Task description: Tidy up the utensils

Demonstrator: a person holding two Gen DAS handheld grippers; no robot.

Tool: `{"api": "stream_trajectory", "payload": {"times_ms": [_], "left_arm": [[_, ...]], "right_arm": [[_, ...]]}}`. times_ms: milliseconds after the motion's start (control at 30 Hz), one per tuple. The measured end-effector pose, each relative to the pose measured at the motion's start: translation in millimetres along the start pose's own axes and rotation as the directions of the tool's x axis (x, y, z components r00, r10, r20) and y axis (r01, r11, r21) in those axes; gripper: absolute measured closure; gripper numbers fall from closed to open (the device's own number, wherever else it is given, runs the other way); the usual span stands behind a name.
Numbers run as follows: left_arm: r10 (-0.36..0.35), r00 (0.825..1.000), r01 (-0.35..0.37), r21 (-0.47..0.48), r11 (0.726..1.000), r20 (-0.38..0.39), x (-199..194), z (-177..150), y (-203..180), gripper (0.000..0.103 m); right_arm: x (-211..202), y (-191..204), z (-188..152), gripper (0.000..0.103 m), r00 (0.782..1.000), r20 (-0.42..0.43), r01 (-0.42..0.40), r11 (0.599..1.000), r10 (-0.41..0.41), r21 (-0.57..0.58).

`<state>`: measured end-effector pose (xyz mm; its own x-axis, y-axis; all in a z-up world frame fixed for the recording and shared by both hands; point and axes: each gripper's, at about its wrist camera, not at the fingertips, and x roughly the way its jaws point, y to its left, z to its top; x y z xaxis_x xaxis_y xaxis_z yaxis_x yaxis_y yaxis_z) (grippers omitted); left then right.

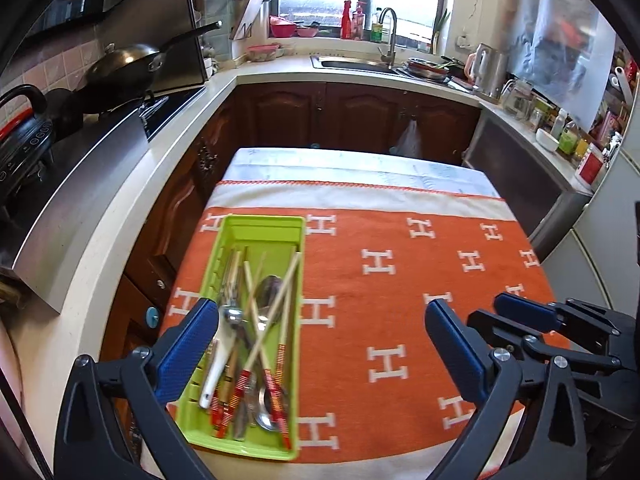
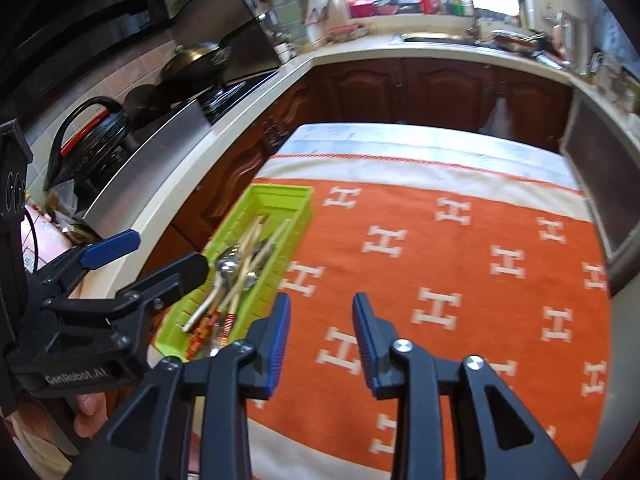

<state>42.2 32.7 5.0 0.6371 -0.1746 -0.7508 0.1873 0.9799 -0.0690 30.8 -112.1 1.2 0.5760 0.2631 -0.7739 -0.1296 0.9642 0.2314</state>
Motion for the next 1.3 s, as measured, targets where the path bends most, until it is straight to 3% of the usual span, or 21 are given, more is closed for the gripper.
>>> {"api": "stream_trajectory", "payload": {"times_ms": [233, 667, 1300], "left_arm": [[-0.001, 1.000, 0.001, 0.009, 1.000, -0.001, -12, -1, -31, 0.001], [0.020, 0.999, -0.021, 0.040, 0.999, 0.032, -37, 2, -62, 0.001], [0.071, 0.997, -0.071, 0.034, 0.997, 0.005, -30, 3, -69, 0.001]], "right_arm": [[-38, -23, -14, 0.056, 0.997, 0.044, 0.059, 0.997, -0.061, 0.055], [-88, -34, -19, 0.054, 0.982, 0.136, 0.115, 0.987, -0.131, 0.115], [-88, -39, -24, 0.054, 0.976, 0.122, 0.161, 0.978, -0.178, 0.135]]}}
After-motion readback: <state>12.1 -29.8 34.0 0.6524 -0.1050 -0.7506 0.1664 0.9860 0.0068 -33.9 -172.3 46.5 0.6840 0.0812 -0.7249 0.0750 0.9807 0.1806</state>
